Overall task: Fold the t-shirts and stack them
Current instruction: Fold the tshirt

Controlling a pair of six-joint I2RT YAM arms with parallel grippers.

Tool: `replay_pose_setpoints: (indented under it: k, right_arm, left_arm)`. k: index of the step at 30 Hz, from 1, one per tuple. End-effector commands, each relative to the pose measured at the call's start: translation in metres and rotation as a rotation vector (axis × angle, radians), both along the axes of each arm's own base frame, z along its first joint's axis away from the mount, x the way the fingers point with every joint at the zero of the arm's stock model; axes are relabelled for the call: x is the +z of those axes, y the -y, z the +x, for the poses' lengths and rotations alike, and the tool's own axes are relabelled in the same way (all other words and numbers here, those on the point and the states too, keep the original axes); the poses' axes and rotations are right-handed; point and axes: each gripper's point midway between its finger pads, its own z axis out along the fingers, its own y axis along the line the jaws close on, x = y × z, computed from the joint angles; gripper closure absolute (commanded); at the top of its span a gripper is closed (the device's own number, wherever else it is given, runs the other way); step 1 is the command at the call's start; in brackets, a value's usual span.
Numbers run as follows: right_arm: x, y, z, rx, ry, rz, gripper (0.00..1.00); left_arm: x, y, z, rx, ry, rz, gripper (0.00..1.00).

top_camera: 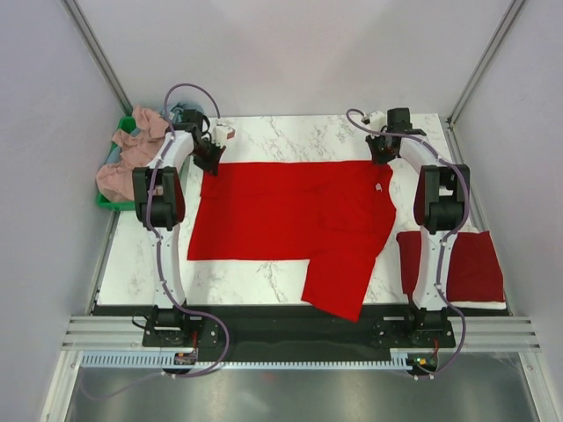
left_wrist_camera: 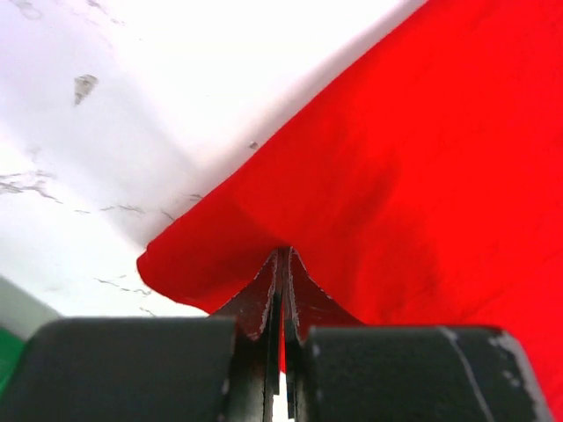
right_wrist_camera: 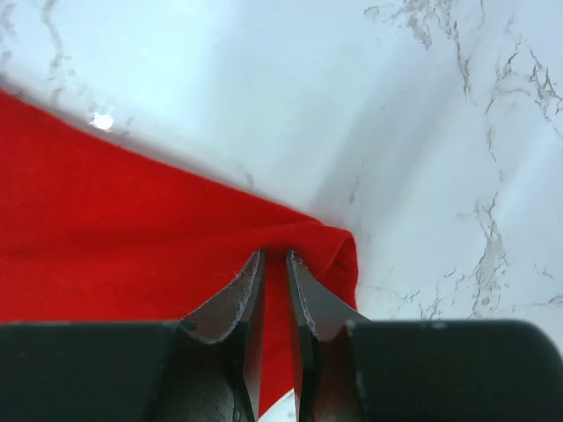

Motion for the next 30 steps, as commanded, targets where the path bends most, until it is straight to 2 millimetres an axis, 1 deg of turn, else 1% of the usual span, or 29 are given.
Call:
replay_pose_setpoints:
  k: [1, 4, 5, 6, 7, 8, 9, 10, 11, 12, 13, 14, 15, 16, 17, 19, 21, 23, 24, 25, 26, 27, 28, 29, 30]
  right_arm:
    - [-0.017, 0.011, 0.016, -0.02, -0.007, -0.038, 0.78]
    - [-0.03, 0.017, 0.025, -0.019, -0.022, -0.07, 0.8]
    - [-0.025, 0.02, 0.033, -0.025, -0.003, -0.084, 0.8]
    - [-0.035, 0.022, 0.033, -0.027, -0.02, -0.098, 0.8]
    - [-0.035, 0.026, 0.037, -0.034, -0.016, -0.109, 0.8]
    - [-0.029, 0.03, 0.044, -0.051, 0.006, -0.125, 0.81]
    - [-0.034, 0.034, 0.047, -0.06, 0.005, -0.131, 0.81]
    - [-0.034, 0.037, 0.05, -0.072, 0.01, -0.134, 0.8]
    - [-0.025, 0.038, 0.059, -0.077, 0.04, -0.139, 0.81]
    - [-0.03, 0.039, 0.063, -0.084, 0.04, -0.143, 0.81]
    - [-0.029, 0.039, 0.067, -0.081, 0.05, -0.146, 0.81]
    - [-0.026, 0.04, 0.075, -0.084, 0.073, -0.15, 0.81]
    - [-0.025, 0.042, 0.079, -0.087, 0.084, -0.156, 0.81]
    - [-0.016, 0.041, 0.088, -0.084, 0.115, -0.159, 0.81]
    - [-0.02, 0.043, 0.091, -0.084, 0.119, -0.162, 0.81]
    - [-0.013, 0.043, 0.1, -0.089, 0.152, -0.165, 0.81]
    - [-0.01, 0.041, 0.107, -0.089, 0.178, -0.156, 0.81]
    - [0.003, 0.04, 0.113, -0.089, 0.208, -0.142, 0.8]
    - [0.012, 0.039, 0.114, -0.086, 0.222, -0.136, 0.8]
    - [0.019, 0.036, 0.114, -0.077, 0.23, -0.128, 0.8]
    - [0.049, 0.034, 0.113, -0.073, 0.273, -0.123, 0.78]
    - [0.066, 0.034, 0.112, -0.068, 0.297, -0.119, 0.75]
    - [0.073, 0.031, 0.105, -0.054, 0.296, -0.105, 0.72]
    - [0.124, 0.045, 0.102, -0.074, 0.386, -0.096, 0.66]
    - [0.144, 0.043, 0.097, -0.074, 0.421, -0.081, 0.63]
  left_arm:
    - [0.0, -0.008, 0.013, 0.058, 0.01, 0.038, 0.98]
    - [-0.003, -0.009, 0.018, 0.071, 0.009, 0.042, 0.98]
    - [-0.005, -0.008, 0.022, 0.077, 0.008, 0.043, 0.98]
    - [-0.005, -0.008, 0.024, 0.086, 0.011, 0.046, 0.98]
    - [-0.004, -0.009, 0.027, 0.092, 0.016, 0.051, 0.98]
    - [-0.002, -0.008, 0.03, 0.096, 0.026, 0.049, 0.98]
    - [-0.007, -0.008, 0.031, 0.099, 0.017, 0.049, 0.98]
    - [-0.009, -0.008, 0.033, 0.108, 0.014, 0.047, 0.98]
    - [-0.003, -0.008, 0.04, 0.121, 0.034, 0.042, 0.98]
    - [-0.002, -0.008, 0.042, 0.124, 0.038, 0.039, 0.98]
    - [-0.01, -0.006, 0.045, 0.124, 0.034, 0.036, 0.98]
    - [0.0, -0.006, 0.056, 0.13, 0.068, 0.031, 0.98]
    - [-0.002, -0.006, 0.06, 0.138, 0.076, 0.032, 0.98]
    - [-0.009, -0.006, 0.065, 0.141, 0.078, 0.035, 0.98]
    - [0.0, -0.006, 0.075, 0.146, 0.115, 0.033, 0.98]
    - [0.003, -0.005, 0.087, 0.15, 0.158, 0.035, 0.98]
    - [0.009, -0.004, 0.093, 0.154, 0.188, 0.039, 0.98]
    - [0.026, 0.001, 0.098, 0.156, 0.225, 0.023, 0.98]
    - [0.039, 0.004, 0.1, 0.156, 0.244, 0.005, 0.98]
    - [0.069, 0.007, 0.102, 0.167, 0.291, -0.013, 0.98]
    - [0.092, 0.01, 0.104, 0.174, 0.332, -0.027, 0.98]
    - [0.115, 0.012, 0.104, 0.179, 0.369, -0.041, 0.97]
    - [0.14, 0.014, 0.105, 0.196, 0.416, -0.063, 0.94]
    - [0.188, 0.014, 0.101, 0.207, 0.5, -0.078, 0.9]
    - [0.21, 0.012, 0.099, 0.226, 0.544, -0.075, 0.89]
